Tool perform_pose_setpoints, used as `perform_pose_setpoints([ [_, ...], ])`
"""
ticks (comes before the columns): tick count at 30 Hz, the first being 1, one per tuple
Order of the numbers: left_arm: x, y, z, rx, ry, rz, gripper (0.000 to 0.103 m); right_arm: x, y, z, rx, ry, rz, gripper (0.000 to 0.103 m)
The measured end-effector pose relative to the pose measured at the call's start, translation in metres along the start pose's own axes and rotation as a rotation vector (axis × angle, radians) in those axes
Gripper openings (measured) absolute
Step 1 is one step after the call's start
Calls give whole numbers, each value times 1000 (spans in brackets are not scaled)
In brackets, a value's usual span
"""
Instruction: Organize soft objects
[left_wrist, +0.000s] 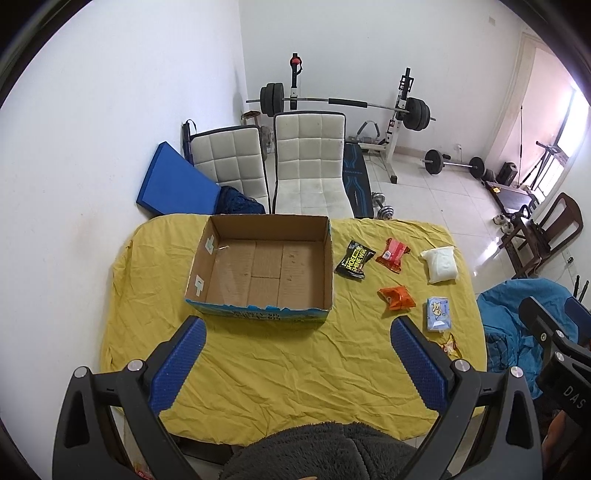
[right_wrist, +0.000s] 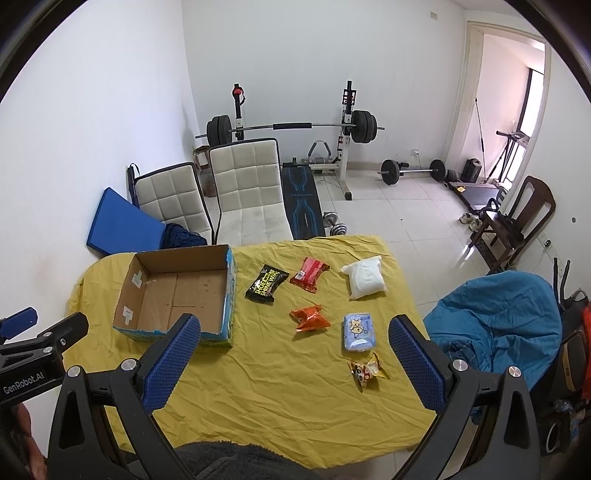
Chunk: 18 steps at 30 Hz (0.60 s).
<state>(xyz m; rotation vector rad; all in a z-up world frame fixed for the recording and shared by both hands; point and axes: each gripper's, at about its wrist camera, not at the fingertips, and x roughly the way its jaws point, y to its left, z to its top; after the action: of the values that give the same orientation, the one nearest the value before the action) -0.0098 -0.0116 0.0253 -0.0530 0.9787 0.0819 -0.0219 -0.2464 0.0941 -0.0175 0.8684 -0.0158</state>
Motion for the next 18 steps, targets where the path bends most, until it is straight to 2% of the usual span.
perform_pose_setpoints([
  [12, 3, -6, -4, 8, 12, -4, 103, 4, -1, 0, 15, 9, 10, 103],
  [18, 24, -21, -1, 24, 34, -7, 103, 25, -22, -6, 56, 47, -9, 103],
])
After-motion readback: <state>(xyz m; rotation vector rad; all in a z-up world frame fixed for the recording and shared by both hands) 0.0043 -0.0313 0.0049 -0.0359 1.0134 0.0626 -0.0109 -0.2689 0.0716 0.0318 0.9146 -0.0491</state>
